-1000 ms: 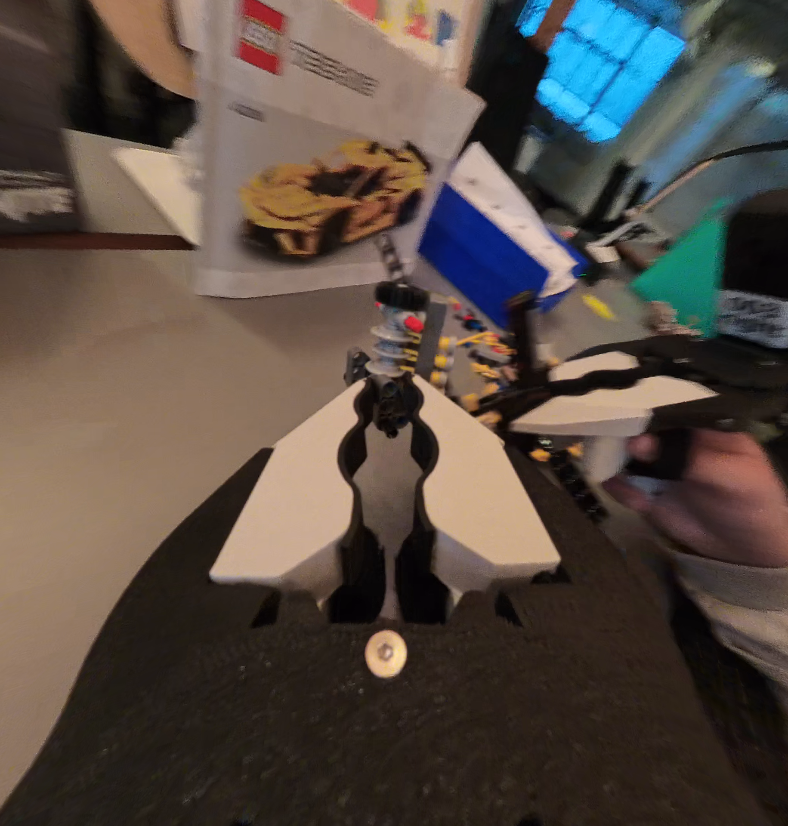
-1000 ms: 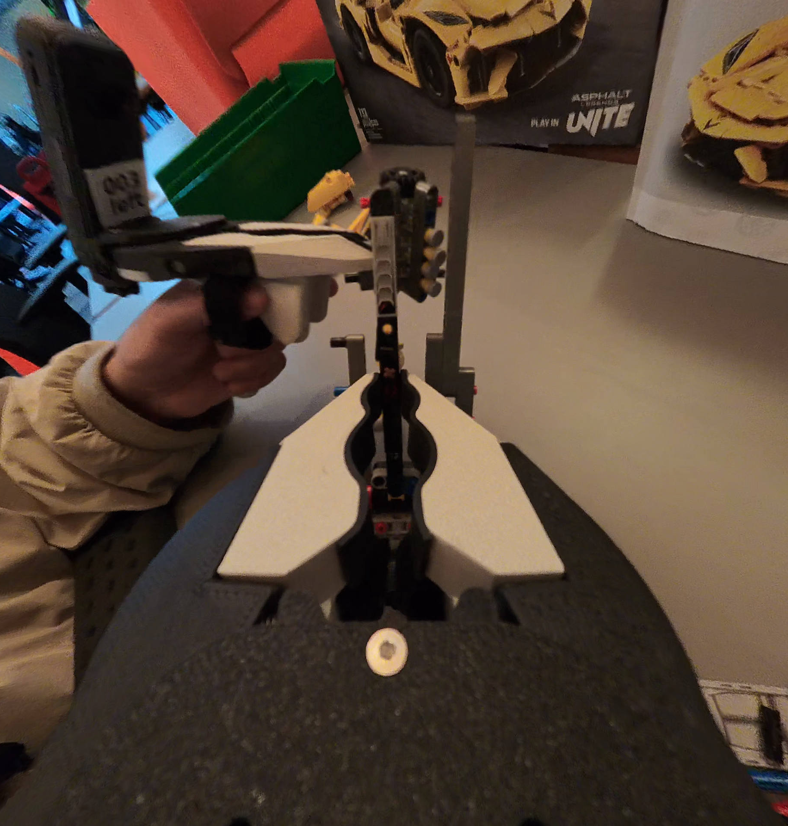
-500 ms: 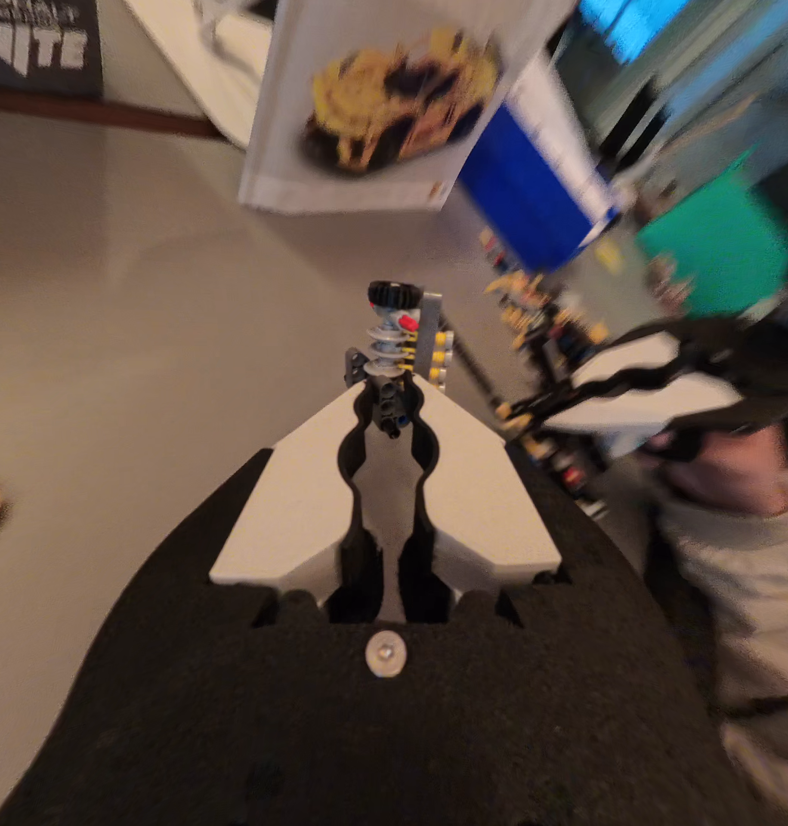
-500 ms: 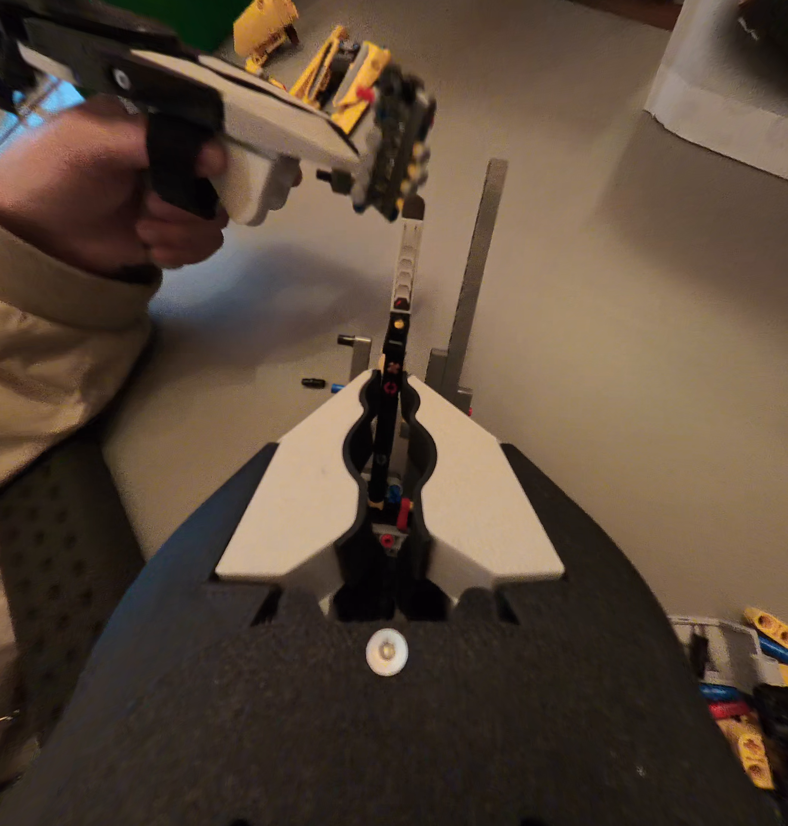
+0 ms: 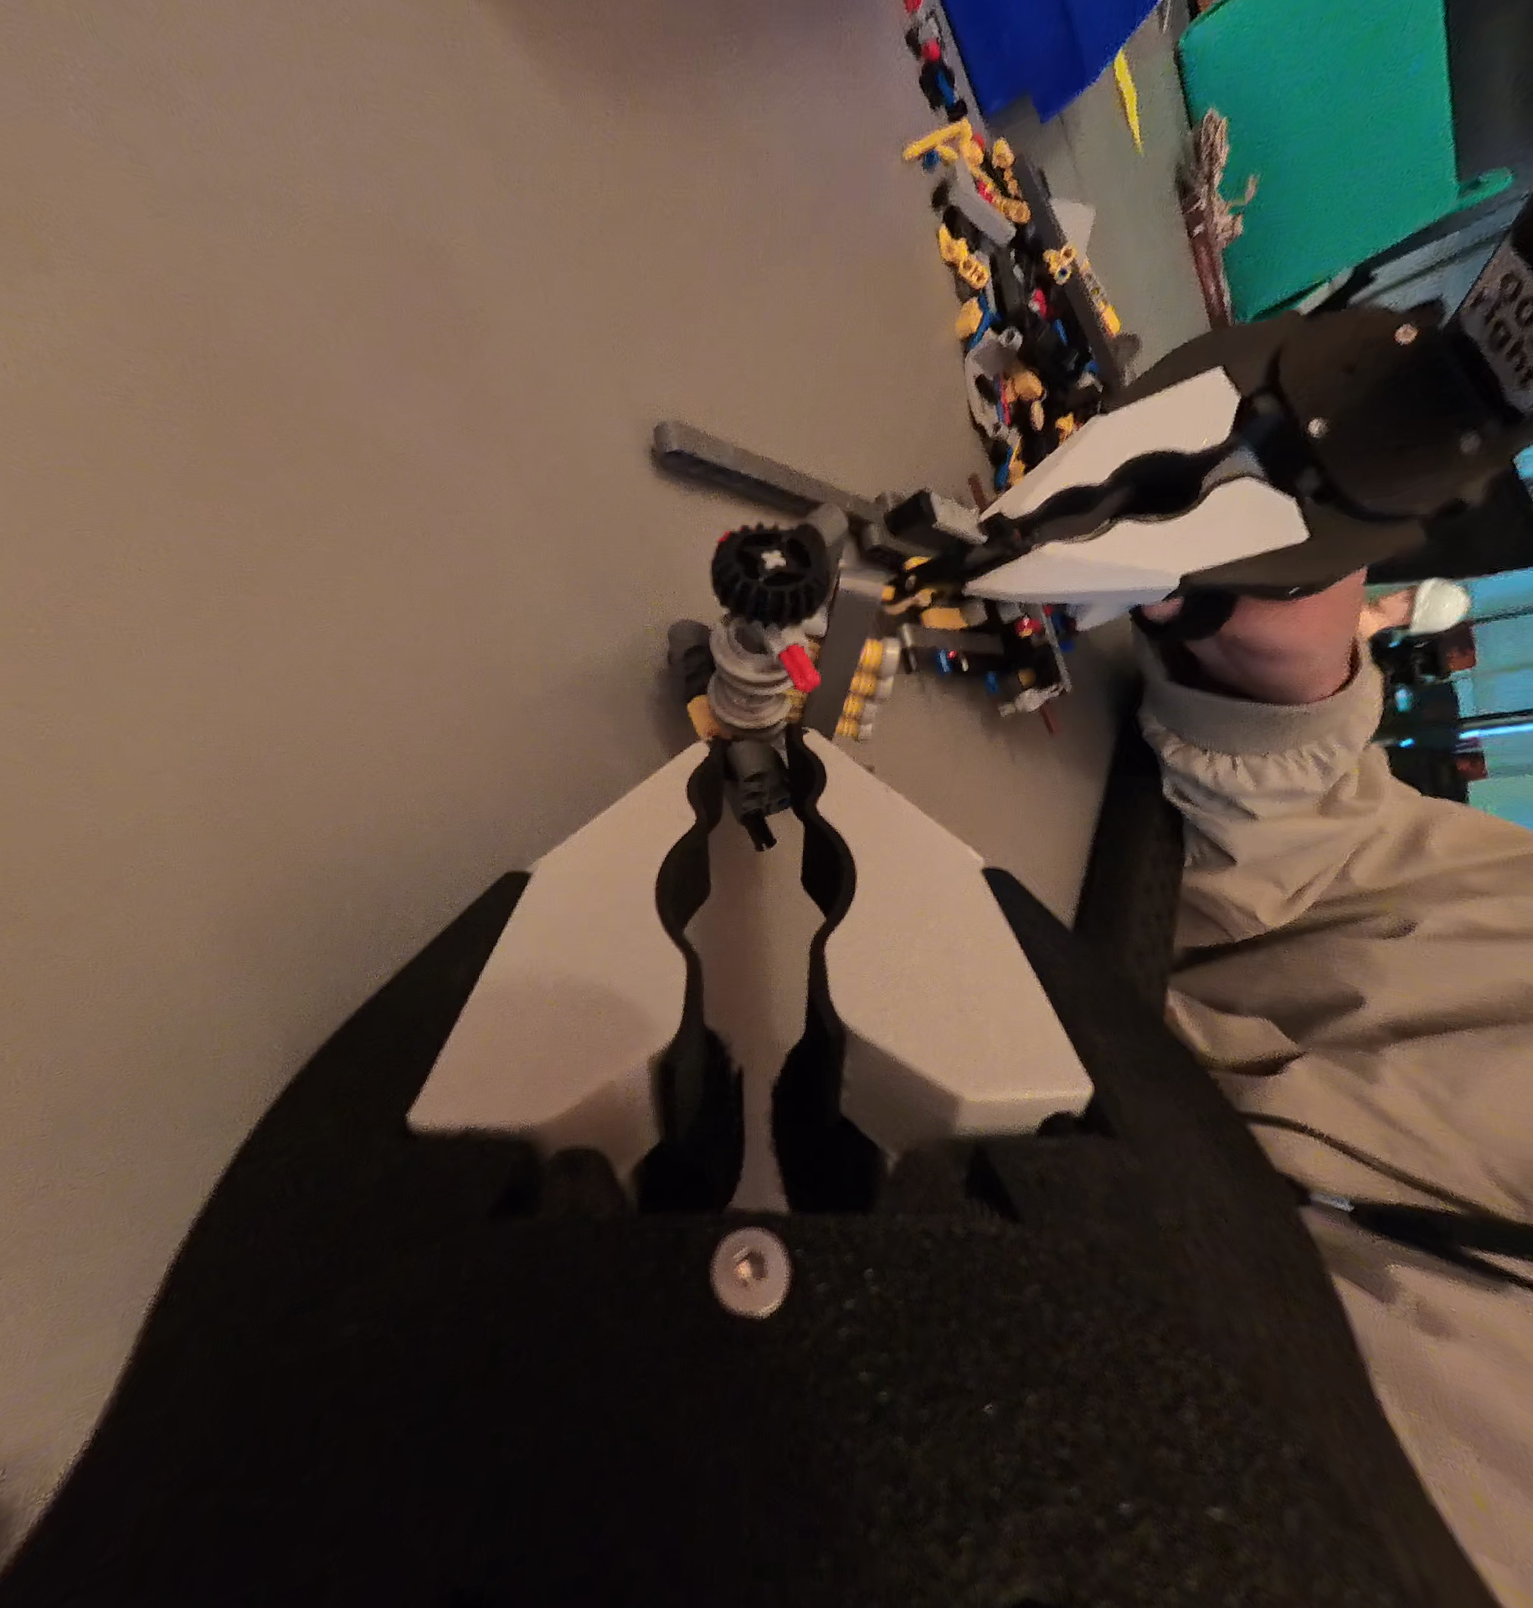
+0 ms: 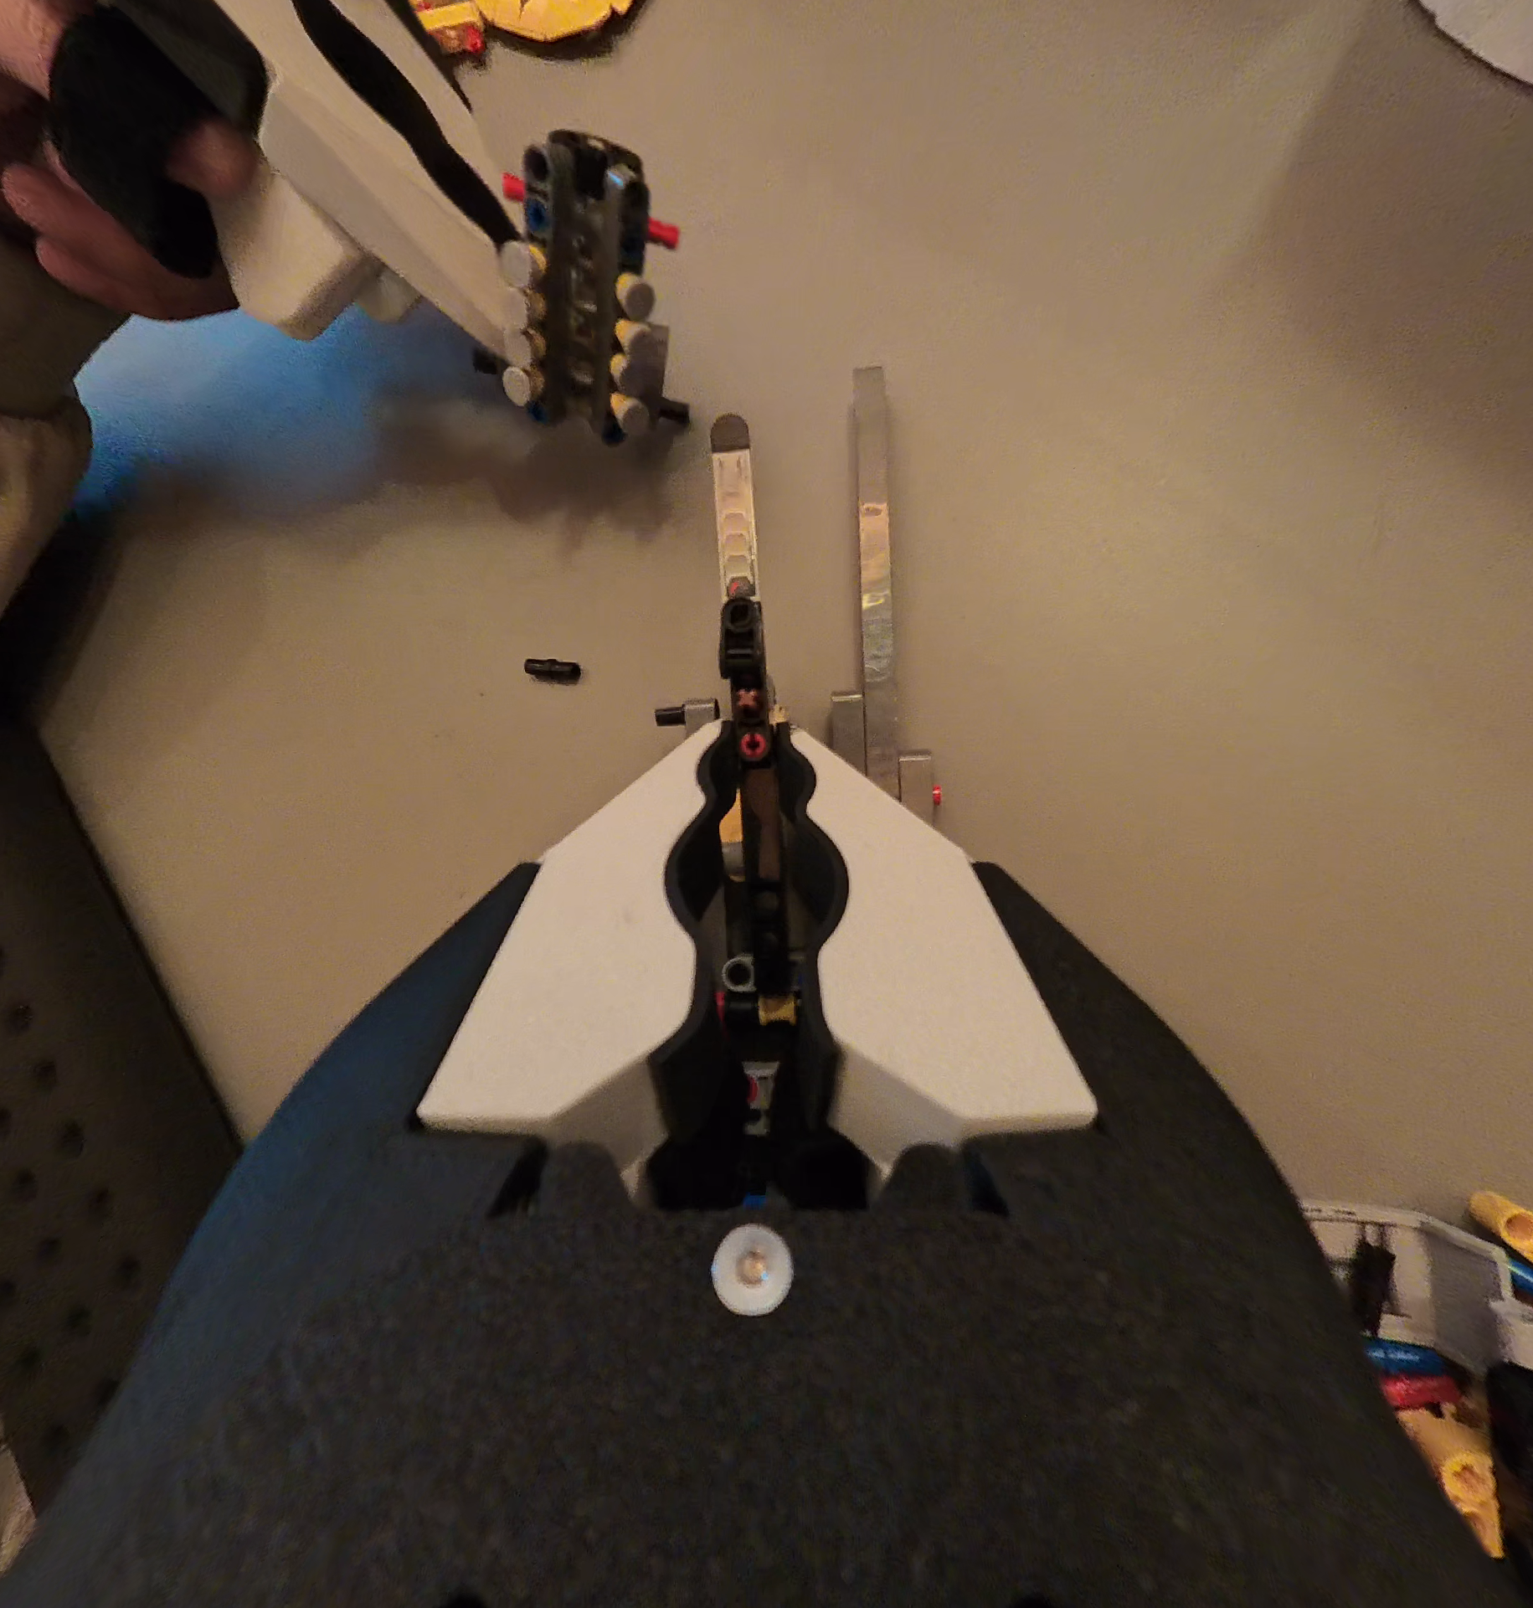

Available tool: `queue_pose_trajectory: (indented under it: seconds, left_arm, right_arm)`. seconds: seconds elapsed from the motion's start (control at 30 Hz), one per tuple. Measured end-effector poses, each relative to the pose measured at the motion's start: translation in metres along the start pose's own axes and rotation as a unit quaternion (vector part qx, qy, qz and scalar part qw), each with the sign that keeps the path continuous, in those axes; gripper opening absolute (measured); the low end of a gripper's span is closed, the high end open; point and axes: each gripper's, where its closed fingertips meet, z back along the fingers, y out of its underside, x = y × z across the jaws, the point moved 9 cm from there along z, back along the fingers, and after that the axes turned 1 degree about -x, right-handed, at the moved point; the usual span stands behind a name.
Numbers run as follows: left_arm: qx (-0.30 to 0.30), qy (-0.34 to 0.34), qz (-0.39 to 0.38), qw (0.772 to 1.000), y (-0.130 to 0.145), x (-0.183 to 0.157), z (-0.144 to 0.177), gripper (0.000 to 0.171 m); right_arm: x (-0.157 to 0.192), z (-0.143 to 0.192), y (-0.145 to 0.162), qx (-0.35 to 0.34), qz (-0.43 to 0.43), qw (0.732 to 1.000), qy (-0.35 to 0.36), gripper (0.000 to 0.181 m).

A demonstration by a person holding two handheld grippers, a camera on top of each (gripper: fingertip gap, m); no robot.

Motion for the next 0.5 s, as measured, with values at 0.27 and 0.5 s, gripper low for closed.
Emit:
queue_pose_trajectory:
  seconds: [0.27,0.5]
  left_arm:
    - [0.062,-0.049,-0.054,0.995,0.011,0.001,0.008,0.027]
    - [0.123,-0.134,-0.115,0.977,0.028,-0.006,0.03,0.04]
  right_arm:
    - [0.0,0.0,0.002,0.0,0.03,0.999,-0.046,0.007]
    - [-0.005,0.017,-0.002,-0.06,-0.014,0.985,-0.162,0.006]
